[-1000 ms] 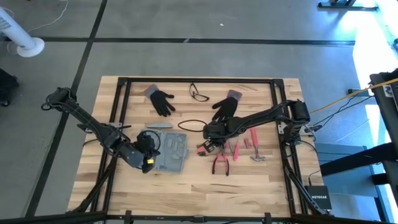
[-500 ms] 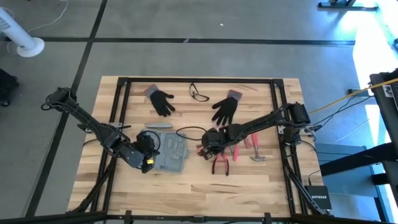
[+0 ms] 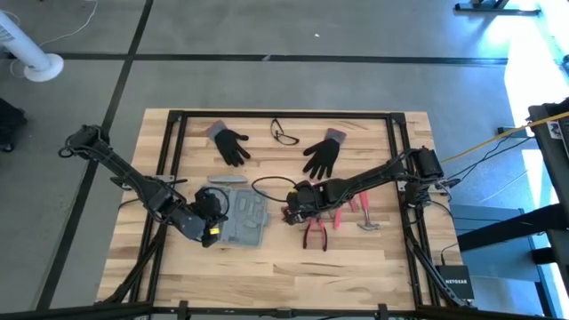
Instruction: Prefit tool cases
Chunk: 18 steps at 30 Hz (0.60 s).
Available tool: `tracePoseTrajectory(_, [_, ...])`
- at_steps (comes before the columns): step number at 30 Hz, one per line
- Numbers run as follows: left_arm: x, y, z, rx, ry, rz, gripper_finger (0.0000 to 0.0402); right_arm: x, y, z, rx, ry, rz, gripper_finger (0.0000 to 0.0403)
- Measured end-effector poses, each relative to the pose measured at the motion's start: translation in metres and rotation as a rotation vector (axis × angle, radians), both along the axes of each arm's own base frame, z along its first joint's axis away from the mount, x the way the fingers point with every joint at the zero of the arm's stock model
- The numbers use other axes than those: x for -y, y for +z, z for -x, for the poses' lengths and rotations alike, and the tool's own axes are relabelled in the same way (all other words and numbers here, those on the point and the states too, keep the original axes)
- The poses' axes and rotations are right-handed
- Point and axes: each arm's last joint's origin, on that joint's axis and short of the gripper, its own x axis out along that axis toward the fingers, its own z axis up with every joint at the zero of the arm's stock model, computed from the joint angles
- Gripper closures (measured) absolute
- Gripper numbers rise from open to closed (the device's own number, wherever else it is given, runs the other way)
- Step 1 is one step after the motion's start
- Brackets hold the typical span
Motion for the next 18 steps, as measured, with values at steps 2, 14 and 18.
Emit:
tracePoseTrajectory(2, [0.0, 0.0, 0.0, 0.0, 0.0, 0.0, 0.0401, 0.002, 0.001, -0.001, -0.001, -0.004, -0.001, 0.0403])
tracePoseTrajectory(14, [0.0, 0.0, 0.0, 0.0, 0.0, 0.0, 0.0401, 0.0, 0.008, -0.015, 0.073, 0.015, 0.015, 0.0403])
tracePoseTrajectory(18, [0.0, 0.0, 0.0, 0.001, 0.0, 0.0, 0.0401, -0.001, -0.007, -0.02, 0.06, -0.001, -0.016, 0.0403])
